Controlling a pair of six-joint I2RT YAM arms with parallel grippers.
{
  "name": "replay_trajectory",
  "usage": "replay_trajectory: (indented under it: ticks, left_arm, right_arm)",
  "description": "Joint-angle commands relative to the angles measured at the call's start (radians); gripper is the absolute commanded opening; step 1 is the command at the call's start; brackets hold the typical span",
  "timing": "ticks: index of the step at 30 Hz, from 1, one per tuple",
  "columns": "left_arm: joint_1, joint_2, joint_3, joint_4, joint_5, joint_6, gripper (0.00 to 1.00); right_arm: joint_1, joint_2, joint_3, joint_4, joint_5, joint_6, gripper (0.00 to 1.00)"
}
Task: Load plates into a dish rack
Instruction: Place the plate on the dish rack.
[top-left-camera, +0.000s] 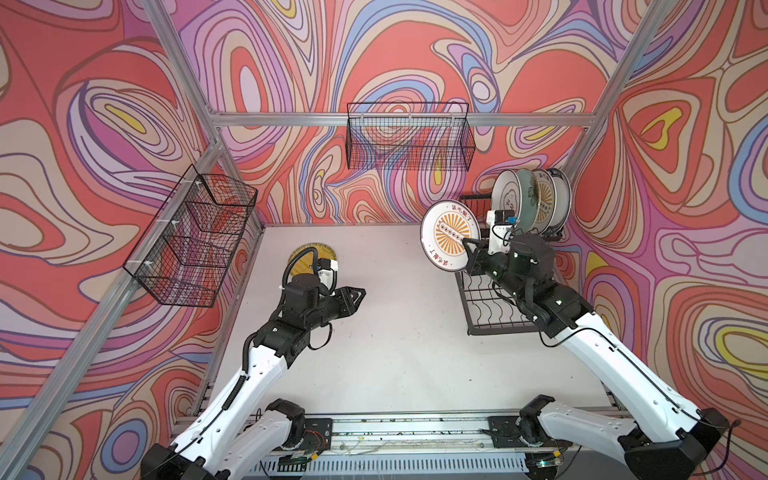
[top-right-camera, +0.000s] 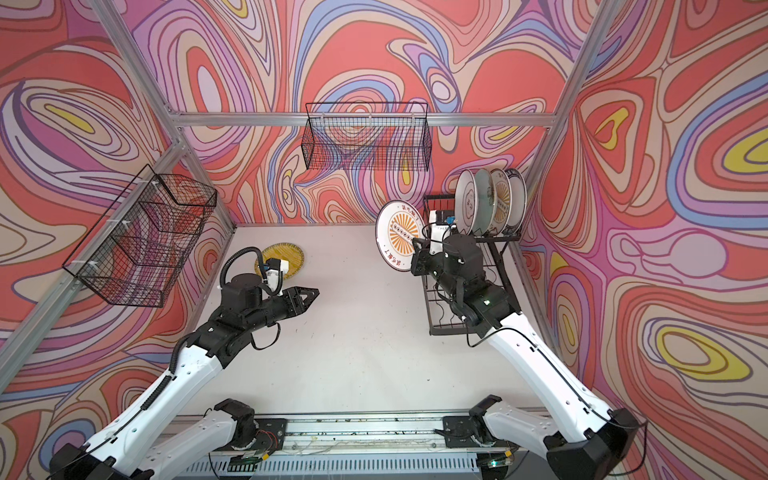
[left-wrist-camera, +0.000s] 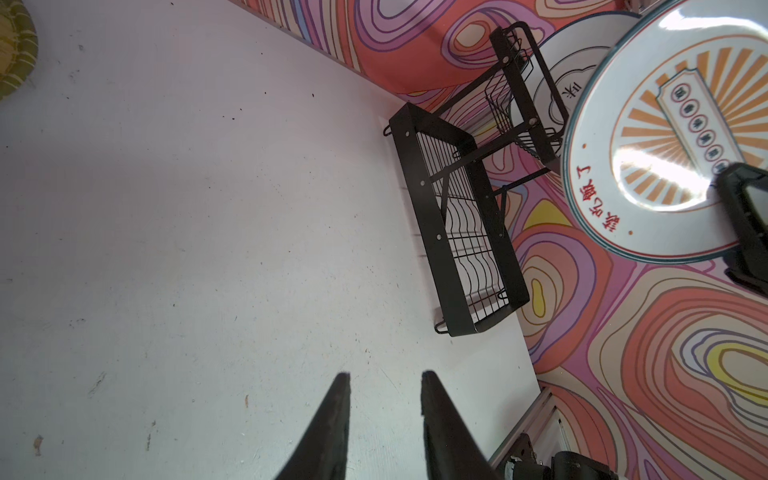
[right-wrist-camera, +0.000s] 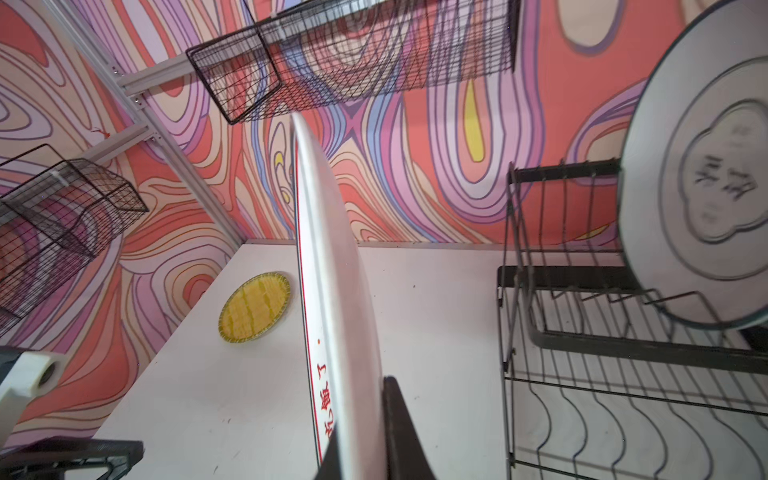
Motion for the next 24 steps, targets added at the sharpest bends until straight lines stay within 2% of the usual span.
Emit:
replay_trajectory:
  ticks: [1, 11, 24]
  left_arm:
    - [-0.002, -0.024, 0.038, -0.041, -0.022, 0.029, 0.33]
    - [-0.001, -0.03, 0.045, -0.089, -0.033, 0.039, 0.34]
    - [-0.002, -0.035, 0.044, -0.092, -0.029, 0.038, 0.34]
  right_arm:
    - [-0.004, -0.011, 0.058, -0.036, 0.145, -0.073, 0.0]
    - [-0.036, 0.034, 0.162, -0.072, 0.343, -0.2, 0.0]
    - [-0.13, 0.137, 0.27, -0.08, 0.425, -0.312, 0.0]
